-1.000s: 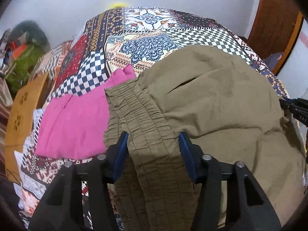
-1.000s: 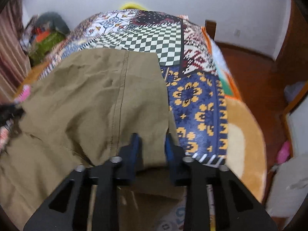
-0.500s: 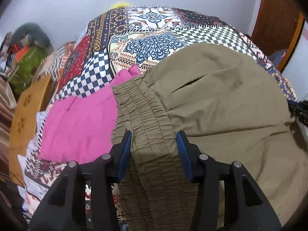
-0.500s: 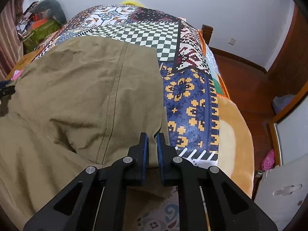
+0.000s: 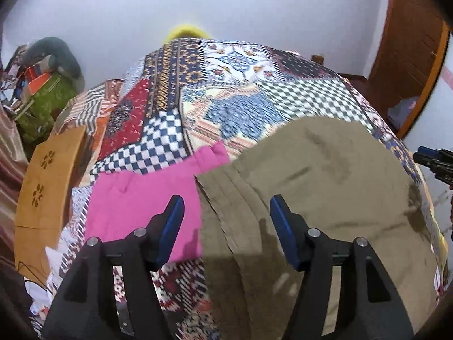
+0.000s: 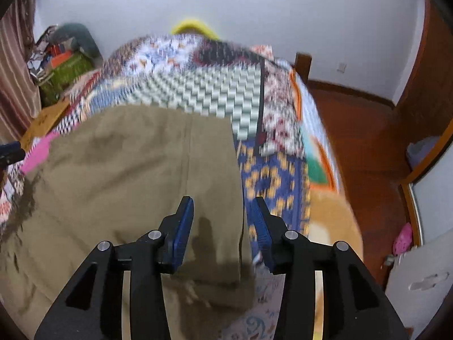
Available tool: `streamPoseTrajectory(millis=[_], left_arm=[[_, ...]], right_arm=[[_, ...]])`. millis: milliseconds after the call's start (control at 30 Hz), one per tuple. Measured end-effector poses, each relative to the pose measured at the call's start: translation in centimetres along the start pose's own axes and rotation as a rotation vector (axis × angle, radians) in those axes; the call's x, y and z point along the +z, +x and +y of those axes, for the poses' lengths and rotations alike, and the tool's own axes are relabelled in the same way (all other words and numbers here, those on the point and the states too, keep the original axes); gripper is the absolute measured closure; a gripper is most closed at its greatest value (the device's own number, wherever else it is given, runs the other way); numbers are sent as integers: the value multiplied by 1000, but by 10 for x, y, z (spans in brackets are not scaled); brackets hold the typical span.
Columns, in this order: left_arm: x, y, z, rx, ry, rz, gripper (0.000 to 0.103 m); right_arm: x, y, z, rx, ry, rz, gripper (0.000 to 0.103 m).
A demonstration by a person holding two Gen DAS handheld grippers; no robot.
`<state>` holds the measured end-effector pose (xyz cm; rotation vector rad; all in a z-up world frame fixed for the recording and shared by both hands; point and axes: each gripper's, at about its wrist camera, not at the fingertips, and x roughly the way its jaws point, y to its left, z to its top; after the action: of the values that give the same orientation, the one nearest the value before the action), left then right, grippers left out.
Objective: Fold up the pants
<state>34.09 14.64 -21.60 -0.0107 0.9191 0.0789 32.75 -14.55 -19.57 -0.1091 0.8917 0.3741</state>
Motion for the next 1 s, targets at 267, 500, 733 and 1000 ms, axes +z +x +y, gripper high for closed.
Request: streamPoseTrajectory(millis=[267,500,733,1000], left_arm=[[20,42,19,-6,-49,69,35],[23,77,23,-9,-58,112,29],[19,102,32,-32,-94,153,27],[22,112,32,-113,-123,169,24]], right_arm=[[38,23,5,-8,-20,-33,58],[63,69,-3,16,10,32,57],[74,110,-5,44,-1,102,57],[76,142,-6,96,27,168,57]])
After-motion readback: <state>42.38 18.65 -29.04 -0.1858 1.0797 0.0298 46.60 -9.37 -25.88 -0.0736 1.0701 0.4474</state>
